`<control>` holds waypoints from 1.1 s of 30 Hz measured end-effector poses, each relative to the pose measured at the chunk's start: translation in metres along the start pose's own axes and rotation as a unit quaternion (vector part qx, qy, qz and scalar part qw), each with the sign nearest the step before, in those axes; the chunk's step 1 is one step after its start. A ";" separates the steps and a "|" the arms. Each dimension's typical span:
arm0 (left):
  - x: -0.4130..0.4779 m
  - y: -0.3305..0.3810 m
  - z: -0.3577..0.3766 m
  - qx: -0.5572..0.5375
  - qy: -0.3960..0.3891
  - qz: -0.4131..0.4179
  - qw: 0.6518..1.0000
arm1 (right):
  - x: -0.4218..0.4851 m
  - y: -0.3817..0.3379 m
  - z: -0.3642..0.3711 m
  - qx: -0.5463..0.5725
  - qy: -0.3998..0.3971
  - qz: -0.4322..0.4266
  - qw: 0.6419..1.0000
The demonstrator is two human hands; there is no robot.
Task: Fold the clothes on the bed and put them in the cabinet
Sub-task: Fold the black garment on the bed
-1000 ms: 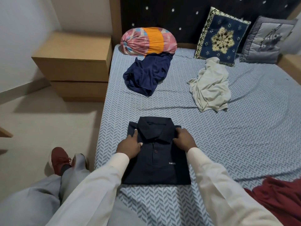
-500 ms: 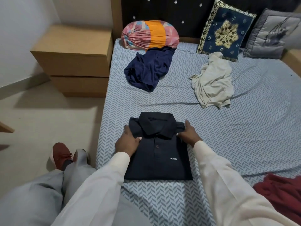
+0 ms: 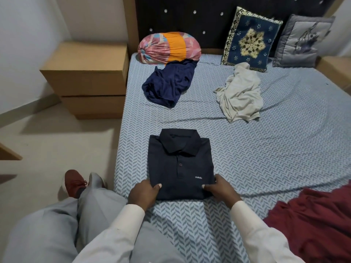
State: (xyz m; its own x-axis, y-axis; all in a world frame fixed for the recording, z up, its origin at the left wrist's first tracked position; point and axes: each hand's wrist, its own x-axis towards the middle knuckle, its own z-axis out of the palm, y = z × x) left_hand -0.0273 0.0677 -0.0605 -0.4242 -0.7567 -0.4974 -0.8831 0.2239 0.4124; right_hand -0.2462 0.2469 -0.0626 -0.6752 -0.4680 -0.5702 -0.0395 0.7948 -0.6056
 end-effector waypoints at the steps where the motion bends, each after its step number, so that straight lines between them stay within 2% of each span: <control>1: -0.001 -0.002 -0.002 -0.013 -0.002 -0.002 1.000 | 0.001 0.003 0.000 -0.004 -0.007 0.001 1.000; 3: -0.003 -0.004 -0.006 -0.041 0.006 -0.005 0.999 | 0.000 0.007 0.000 -0.006 -0.006 0.004 1.000; 9: 0.004 0.006 -0.015 -0.180 0.062 0.000 0.982 | -0.004 -0.015 -0.006 -0.003 0.072 -0.009 0.997; 14: 0.039 0.009 -0.014 -0.275 -0.048 -0.055 0.959 | 0.019 -0.033 -0.012 0.047 0.074 -0.022 0.996; 17: 0.050 0.013 -0.009 -0.258 -0.066 -0.046 0.963 | 0.033 -0.039 -0.015 0.063 0.075 -0.018 0.995; 23: 0.059 0.036 -0.028 -0.255 0.024 0.015 0.967 | 0.047 -0.055 -0.018 0.040 0.061 -0.031 0.997; 27: 0.080 0.041 -0.042 -0.234 -0.035 0.096 0.967 | 0.056 -0.063 -0.024 0.039 0.018 -0.093 0.995; 30: 0.089 0.045 -0.053 -0.179 -0.056 0.102 0.977 | 0.073 -0.059 -0.031 0.030 -0.006 -0.129 0.991; 33: 0.086 0.046 -0.056 -0.147 -0.100 0.106 0.978 | 0.080 -0.054 -0.037 0.026 -0.047 -0.125 0.991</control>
State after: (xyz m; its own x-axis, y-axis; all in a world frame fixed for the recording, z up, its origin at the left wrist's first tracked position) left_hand -0.0930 -0.0219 -0.0420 -0.6487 -0.5697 -0.5045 -0.6877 0.1549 0.7093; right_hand -0.3256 0.1808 -0.0554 -0.5770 -0.6836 -0.4469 -0.1564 0.6296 -0.7610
